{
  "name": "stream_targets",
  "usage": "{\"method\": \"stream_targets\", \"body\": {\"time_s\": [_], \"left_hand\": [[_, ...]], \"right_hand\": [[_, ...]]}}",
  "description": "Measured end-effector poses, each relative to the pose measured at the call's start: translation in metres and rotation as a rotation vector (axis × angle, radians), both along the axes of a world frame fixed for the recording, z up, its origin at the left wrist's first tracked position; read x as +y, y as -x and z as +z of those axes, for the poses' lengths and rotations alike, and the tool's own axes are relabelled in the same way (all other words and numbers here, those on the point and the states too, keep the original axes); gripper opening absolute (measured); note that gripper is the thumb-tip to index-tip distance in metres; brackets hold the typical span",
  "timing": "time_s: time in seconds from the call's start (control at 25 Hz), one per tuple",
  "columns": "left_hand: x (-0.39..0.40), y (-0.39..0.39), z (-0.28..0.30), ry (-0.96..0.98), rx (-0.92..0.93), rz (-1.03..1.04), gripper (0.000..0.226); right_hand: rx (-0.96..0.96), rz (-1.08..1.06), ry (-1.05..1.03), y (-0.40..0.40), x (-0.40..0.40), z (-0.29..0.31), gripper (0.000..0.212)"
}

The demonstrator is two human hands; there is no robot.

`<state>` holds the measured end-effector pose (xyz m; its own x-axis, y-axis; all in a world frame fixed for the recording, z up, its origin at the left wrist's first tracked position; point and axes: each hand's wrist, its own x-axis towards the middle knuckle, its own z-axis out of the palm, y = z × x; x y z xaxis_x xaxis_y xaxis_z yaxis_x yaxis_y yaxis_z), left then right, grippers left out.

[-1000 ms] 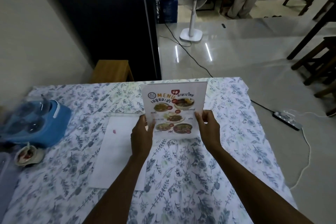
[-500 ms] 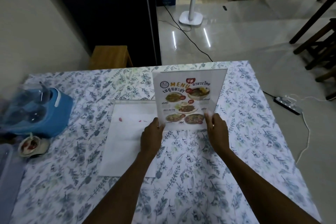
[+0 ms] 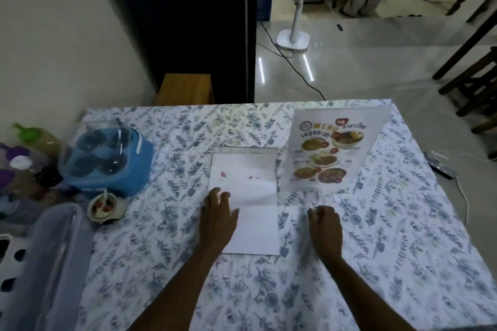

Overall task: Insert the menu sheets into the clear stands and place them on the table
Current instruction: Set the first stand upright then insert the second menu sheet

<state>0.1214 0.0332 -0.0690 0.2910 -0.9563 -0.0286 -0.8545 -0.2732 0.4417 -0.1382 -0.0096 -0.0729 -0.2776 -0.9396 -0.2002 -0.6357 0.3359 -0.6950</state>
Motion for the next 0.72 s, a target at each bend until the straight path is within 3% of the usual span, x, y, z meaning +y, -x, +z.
{"method": "stream_targets", "body": {"time_s": [0.12, 0.2, 0.32, 0.48, 0.6, 0.72], "left_hand": [[0.036, -0.048, -0.008, -0.076, 0.041, 0.07, 0.054], [0.053, -0.067, -0.01, -0.099, 0.15, 0.108, 0.057], [0.075, -0.061, -0.005, -0.118, 0.162, 0.079, 0.058], [0.079, -0.065, 0.002, -0.118, 0.375, 0.185, 0.06], [0.075, -0.084, 0.005, -0.093, 0.52, 0.284, 0.06], [0.075, -0.095, 0.027, -0.014, 0.629, 0.339, 0.051]], "right_hand": [[-0.026, 0.057, -0.016, -0.065, 0.023, -0.004, 0.012], [0.021, 0.093, -0.028, -0.099, 0.039, -0.008, 0.019], [0.063, 0.067, -0.073, -0.123, 0.057, -0.006, 0.034], [-0.041, 0.04, -0.13, -0.135, 0.06, 0.005, 0.046], [-0.086, 0.108, -0.075, -0.125, 0.061, 0.009, 0.041], [-0.297, 0.158, -0.105, -0.112, 0.062, 0.024, 0.047]]}}
